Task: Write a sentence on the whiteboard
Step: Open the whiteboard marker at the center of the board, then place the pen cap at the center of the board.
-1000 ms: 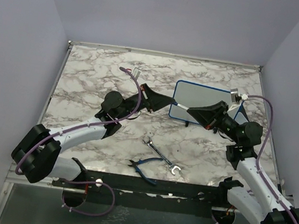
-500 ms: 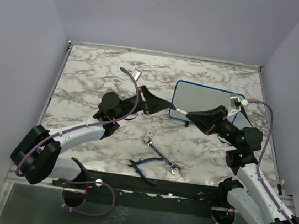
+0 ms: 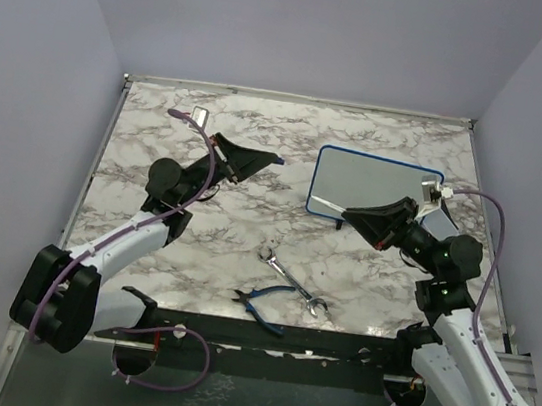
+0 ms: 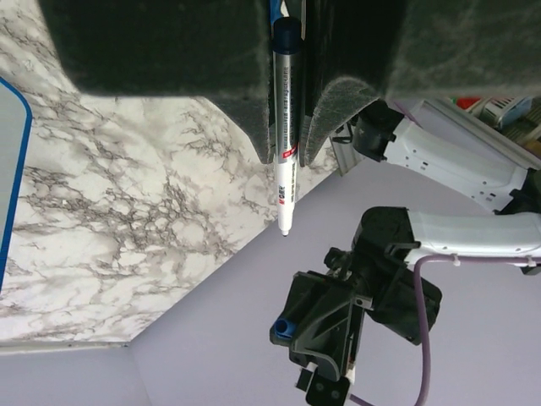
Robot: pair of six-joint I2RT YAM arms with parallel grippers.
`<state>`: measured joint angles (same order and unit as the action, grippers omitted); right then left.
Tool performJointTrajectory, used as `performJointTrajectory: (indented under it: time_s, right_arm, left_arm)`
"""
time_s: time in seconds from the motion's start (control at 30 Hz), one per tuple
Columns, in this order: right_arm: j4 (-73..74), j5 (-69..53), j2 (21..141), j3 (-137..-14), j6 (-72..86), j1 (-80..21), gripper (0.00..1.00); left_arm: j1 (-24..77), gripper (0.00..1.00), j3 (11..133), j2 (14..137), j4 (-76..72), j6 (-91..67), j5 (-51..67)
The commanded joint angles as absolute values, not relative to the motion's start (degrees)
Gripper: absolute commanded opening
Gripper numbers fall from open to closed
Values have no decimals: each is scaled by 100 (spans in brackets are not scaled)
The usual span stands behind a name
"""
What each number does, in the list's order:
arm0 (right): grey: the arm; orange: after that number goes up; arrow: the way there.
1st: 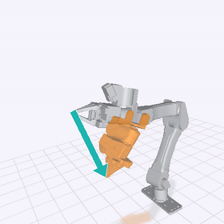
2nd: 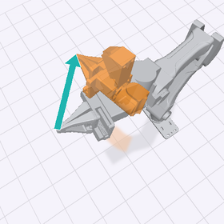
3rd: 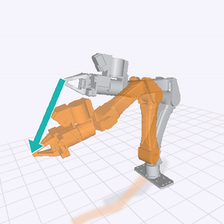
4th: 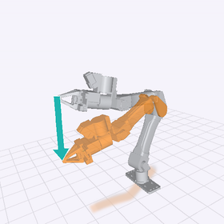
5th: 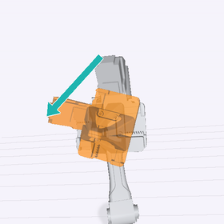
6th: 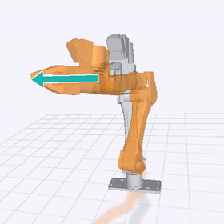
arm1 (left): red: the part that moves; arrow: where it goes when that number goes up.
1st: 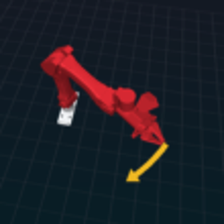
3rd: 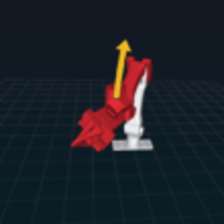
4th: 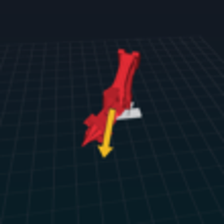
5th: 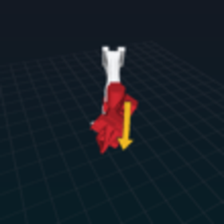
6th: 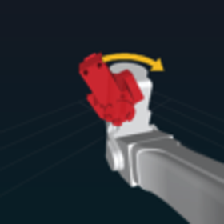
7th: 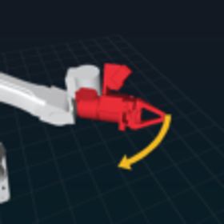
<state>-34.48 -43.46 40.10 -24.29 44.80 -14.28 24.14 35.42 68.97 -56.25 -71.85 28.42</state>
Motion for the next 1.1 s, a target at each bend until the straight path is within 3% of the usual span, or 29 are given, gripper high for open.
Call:
performJointTrajectory:
  time_s: [0.0, 0.1, 0.23, 0.43, 0.67, 1.07]
  right_arm:
    - [-2132, -4093, 3650, -2739, 3833, -1419, 0]
    - [-1589, -3880, 3426, -2857, 3543, -1424, 0]
    - [-976, -3595, 3364, -3089, 3158, -1424, 1]
    - [-380, -3058, 3328, -3252, 2577, -1424, 1]
    - [-401, -3156, 3603, -3142, 2591, -1424, 1]
    - [-210, -3031, 3544, -2878, 2500, -1432, 1]
  left_arm:
    - [2008, 0, 3430, 6674, -5736, -7243, 3102]
    - [1832, 0, 3480, 6518, -5272, -6885, 3265]
    - [1830, 0, 3783, 6327, -3345, -5497, 3144]
    - [2178, 0, 4379, 6171, -533, -3042, 1608]
    - [3100, 0, 4469, 7088, -229, -2712, 541]
    - [3366, 0, 5043, 8972, -240, -2718, 803]
